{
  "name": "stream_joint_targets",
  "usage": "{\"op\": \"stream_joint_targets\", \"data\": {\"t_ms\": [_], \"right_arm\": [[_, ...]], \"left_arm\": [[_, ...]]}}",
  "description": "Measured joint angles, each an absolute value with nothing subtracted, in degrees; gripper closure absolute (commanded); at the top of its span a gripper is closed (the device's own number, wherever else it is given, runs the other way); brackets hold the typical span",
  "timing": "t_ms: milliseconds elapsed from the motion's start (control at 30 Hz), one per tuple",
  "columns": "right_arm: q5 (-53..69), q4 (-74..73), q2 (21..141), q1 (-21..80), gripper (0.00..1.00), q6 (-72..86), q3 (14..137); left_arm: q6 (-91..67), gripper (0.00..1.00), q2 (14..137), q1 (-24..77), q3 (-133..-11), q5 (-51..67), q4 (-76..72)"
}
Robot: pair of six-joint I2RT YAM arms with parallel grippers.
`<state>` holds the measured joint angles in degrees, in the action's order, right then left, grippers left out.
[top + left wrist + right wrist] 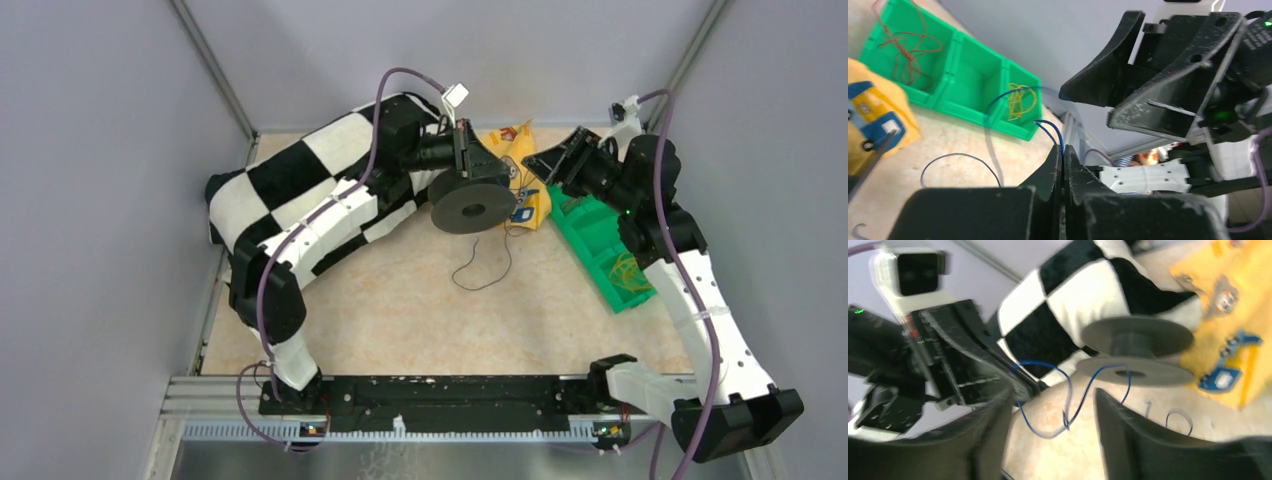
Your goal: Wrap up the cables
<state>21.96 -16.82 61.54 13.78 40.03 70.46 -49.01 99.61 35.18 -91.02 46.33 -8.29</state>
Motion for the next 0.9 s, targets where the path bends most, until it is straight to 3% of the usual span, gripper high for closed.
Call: {"op": "stream_joint_targets", "data": {"t_ms": [67, 200, 400, 667, 900], "right_arm": [[18.17, -21.37, 60.36, 13.82, 0.25, 38.22, 70.06], [10.61, -32.23, 57.28, 13.85, 0.24, 32.40, 70.22], [11.20, -38.33, 54.59, 13.85, 0.24, 23.88, 71.42], [24.21, -19.92, 53.15, 13.98, 0.24, 28.14, 65.23], [31.46, -8.82, 57.36, 17.96, 0.26, 31.11, 63.99]], "left_arm": [[-44.99, 1.00, 99.61, 35.18, -91.83, 44.60, -5.15], [-32.64, 1.00, 98.10, 35.22, -92.73, 42.37, 2.24], [-15.14, 1.00, 88.33, 35.42, -85.45, 41.95, 6.11], [-12.75, 1.00, 72.29, 35.70, -61.82, 42.41, -19.53], [-16.73, 1.00, 72.01, 35.83, -60.86, 42.30, -29.34]]}}
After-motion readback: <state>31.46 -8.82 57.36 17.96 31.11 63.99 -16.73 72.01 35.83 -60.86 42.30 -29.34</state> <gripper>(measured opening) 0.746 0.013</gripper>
